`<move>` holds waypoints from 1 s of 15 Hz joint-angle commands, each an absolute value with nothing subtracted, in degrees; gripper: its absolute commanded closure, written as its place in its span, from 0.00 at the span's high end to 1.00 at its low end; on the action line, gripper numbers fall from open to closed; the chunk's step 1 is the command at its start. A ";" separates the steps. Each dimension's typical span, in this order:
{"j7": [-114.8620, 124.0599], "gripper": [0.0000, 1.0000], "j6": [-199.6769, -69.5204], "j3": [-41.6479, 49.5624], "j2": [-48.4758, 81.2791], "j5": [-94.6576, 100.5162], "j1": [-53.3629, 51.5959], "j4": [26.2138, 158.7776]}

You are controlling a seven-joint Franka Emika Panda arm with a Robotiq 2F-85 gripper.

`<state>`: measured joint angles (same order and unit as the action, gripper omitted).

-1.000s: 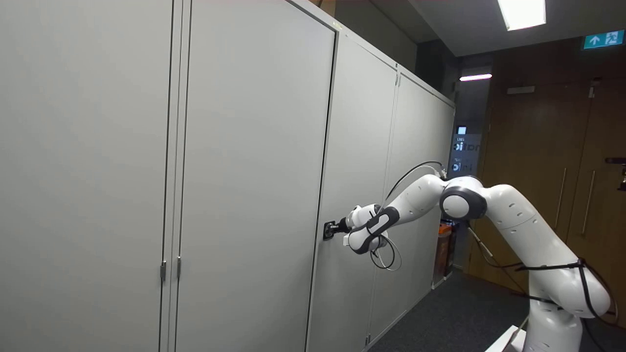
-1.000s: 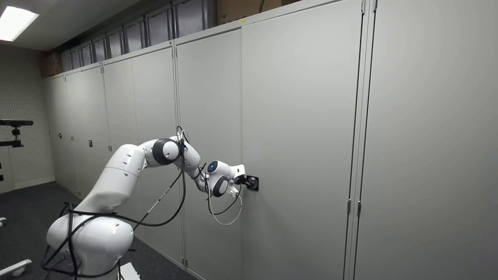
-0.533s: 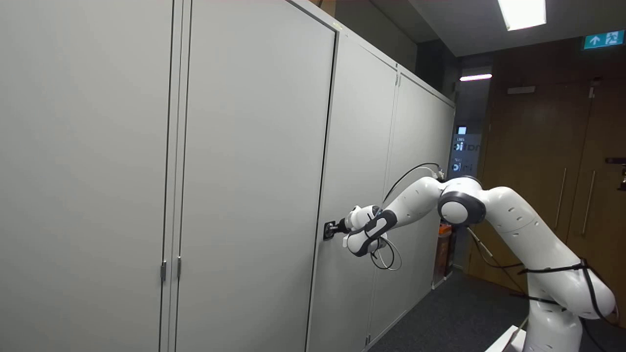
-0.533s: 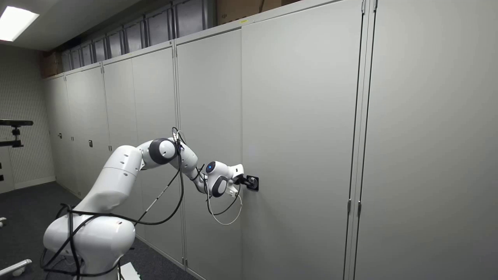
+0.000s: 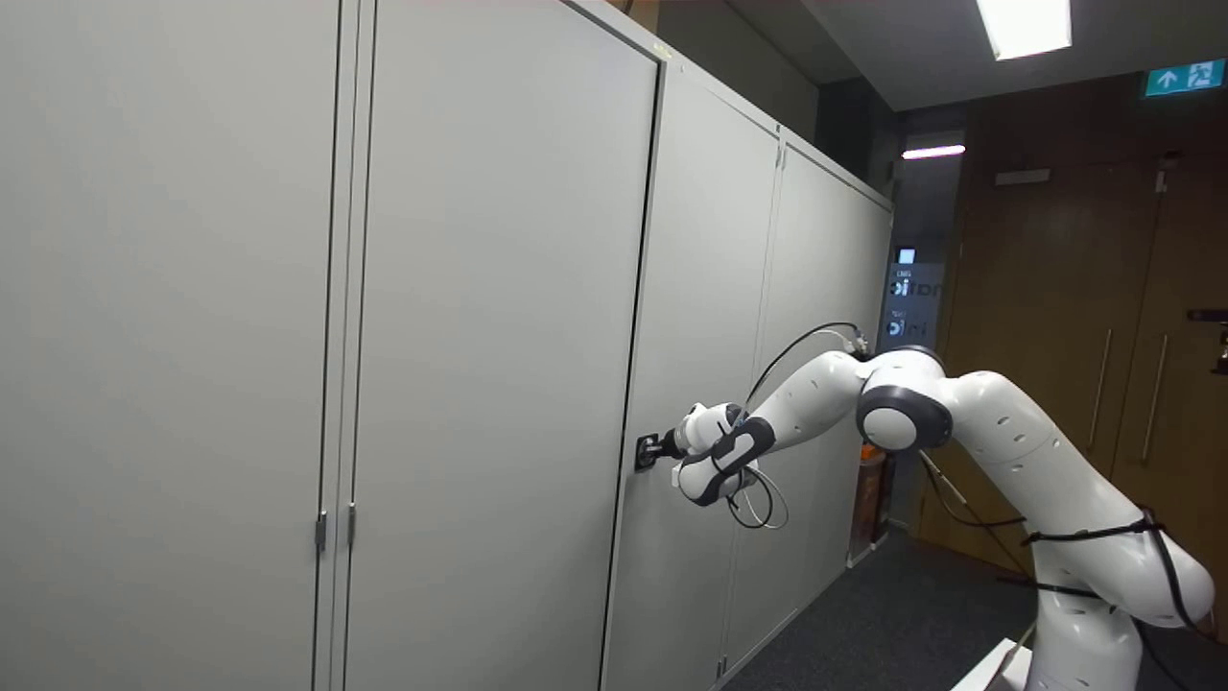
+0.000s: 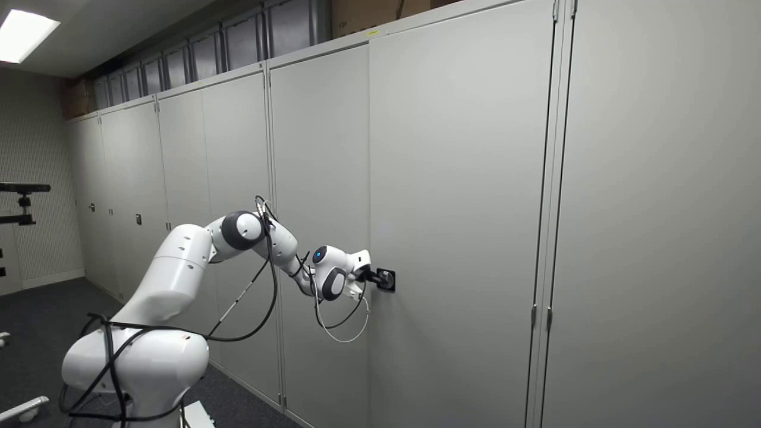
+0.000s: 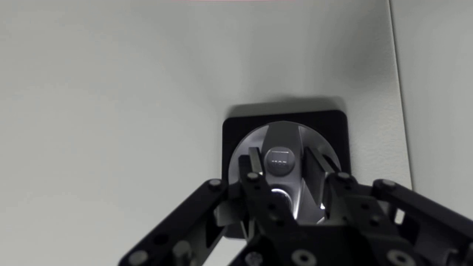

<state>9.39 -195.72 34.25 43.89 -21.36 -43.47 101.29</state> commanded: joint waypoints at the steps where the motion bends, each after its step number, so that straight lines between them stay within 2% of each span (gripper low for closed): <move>1: 9.46 0.10 -192.47 39.33 45.56 -23.57 -46.33 101.26; 15: 10.14 0.10 -189.39 42.61 46.23 -23.14 -48.97 101.37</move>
